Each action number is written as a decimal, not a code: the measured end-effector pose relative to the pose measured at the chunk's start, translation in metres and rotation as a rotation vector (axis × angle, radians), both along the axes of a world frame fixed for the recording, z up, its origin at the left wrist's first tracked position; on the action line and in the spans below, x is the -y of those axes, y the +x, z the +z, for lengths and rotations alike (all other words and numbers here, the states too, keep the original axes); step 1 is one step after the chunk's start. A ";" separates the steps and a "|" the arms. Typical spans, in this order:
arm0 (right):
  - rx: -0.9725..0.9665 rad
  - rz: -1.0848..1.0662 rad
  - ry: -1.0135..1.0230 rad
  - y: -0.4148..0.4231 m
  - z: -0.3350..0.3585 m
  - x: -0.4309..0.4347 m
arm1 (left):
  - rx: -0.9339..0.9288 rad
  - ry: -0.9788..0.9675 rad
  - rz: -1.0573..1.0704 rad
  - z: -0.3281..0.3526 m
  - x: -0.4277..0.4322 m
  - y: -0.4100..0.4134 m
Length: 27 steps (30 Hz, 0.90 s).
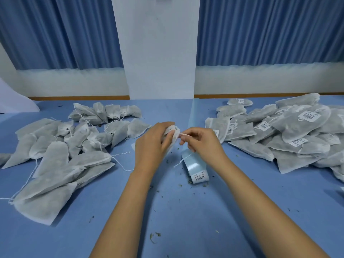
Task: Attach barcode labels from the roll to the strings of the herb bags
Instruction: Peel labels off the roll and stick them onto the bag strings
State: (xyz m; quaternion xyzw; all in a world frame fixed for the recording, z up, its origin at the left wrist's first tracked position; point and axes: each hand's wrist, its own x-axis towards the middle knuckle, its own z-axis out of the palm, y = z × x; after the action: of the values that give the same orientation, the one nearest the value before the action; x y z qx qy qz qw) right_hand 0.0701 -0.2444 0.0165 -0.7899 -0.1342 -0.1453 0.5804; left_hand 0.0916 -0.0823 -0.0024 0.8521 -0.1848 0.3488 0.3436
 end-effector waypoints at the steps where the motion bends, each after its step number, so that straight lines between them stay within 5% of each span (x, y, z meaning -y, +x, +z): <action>1: 0.010 -0.033 -0.016 0.002 0.000 0.004 | 0.010 0.042 0.027 -0.001 -0.002 0.003; 6: 0.030 -0.072 -0.169 0.005 -0.015 0.012 | -0.029 0.143 0.088 -0.016 -0.012 0.015; 12: 0.176 -0.092 -0.252 0.009 -0.018 0.008 | -0.245 0.121 -0.366 -0.030 0.004 0.013; 18: 0.309 -0.139 -0.302 0.006 -0.019 0.016 | -0.319 -0.182 -0.349 -0.030 -0.003 0.015; 27: 0.276 -0.295 -0.174 0.006 -0.023 0.024 | -0.440 -0.257 -0.356 -0.020 -0.012 0.004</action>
State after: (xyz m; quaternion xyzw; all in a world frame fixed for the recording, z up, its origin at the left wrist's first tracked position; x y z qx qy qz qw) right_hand 0.0762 -0.2684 -0.0066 -0.8209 -0.1073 -0.3232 0.4584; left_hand 0.0961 -0.0702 -0.0227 0.8111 -0.2067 0.1109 0.5359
